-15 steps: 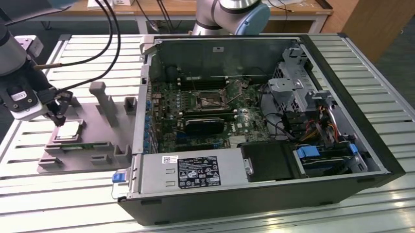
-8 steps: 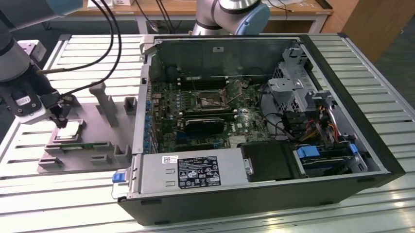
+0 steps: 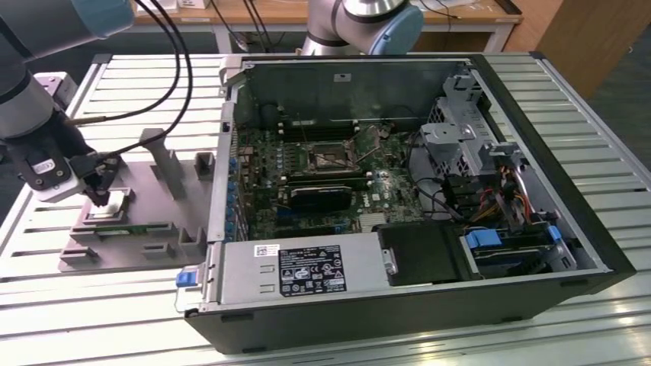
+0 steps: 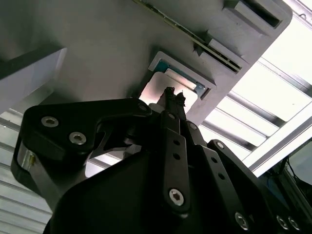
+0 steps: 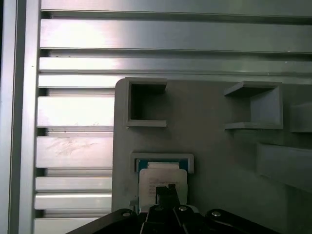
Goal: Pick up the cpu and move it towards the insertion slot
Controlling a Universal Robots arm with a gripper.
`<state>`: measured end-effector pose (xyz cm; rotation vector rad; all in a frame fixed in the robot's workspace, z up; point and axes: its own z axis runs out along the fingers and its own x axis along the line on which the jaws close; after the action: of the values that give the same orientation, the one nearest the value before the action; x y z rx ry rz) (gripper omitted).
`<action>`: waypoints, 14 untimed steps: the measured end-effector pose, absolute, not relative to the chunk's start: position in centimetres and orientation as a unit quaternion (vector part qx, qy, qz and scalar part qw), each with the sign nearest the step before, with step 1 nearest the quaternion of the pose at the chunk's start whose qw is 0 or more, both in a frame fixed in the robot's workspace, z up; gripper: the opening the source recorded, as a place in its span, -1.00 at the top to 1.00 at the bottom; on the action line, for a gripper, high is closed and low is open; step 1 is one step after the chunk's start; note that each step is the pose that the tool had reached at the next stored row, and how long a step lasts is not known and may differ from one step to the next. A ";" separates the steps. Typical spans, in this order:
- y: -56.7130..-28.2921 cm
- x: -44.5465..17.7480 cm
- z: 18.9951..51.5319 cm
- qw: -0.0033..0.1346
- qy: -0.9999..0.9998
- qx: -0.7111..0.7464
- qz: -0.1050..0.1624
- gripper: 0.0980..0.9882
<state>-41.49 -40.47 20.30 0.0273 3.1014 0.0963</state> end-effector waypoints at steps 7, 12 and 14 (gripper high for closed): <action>-40.5 -41.5 20.0 0.019 0.999 0.009 0.031 0.99; -40.5 -41.5 20.0 0.019 0.999 0.009 0.031 0.96; -40.5 -41.5 20.0 0.019 0.999 0.009 0.031 0.70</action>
<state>-41.50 -40.47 20.01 0.0273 3.1014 0.0963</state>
